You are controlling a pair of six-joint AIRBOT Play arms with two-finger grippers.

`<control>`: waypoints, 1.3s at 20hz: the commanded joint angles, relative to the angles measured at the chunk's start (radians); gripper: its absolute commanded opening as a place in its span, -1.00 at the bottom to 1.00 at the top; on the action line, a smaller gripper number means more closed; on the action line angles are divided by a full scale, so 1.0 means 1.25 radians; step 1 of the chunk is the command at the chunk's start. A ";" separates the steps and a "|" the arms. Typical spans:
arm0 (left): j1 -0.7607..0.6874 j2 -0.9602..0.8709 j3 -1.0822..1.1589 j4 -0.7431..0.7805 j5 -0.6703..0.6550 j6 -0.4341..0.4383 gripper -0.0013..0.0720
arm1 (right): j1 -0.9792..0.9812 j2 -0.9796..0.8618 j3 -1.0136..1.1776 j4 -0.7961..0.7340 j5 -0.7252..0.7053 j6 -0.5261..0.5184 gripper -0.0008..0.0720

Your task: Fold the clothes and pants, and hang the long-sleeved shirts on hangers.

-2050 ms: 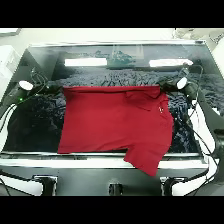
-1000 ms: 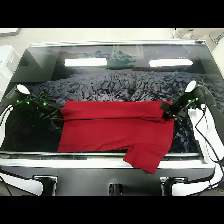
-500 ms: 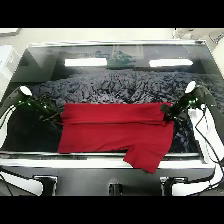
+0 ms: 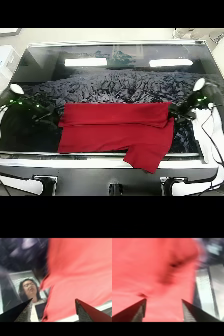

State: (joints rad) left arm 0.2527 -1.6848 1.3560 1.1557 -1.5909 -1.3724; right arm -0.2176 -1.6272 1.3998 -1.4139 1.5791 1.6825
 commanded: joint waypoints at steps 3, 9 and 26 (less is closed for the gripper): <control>0.104 0.187 -0.293 0.024 0.053 0.057 0.60 | -0.093 0.126 -0.126 -0.006 0.021 -0.022 0.58; 0.116 0.250 -0.544 -0.095 0.165 0.157 0.28 | -0.093 0.187 -0.237 0.001 0.003 -0.037 0.57; 0.081 0.257 -0.602 -0.115 0.208 0.164 -0.92 | -0.093 0.305 -0.631 0.132 -0.125 -0.161 0.59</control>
State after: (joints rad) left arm 0.3542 -1.3701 0.6048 1.0119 -1.3293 -1.1687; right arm -0.3336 -1.2686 0.7490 -1.3300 1.5146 1.5425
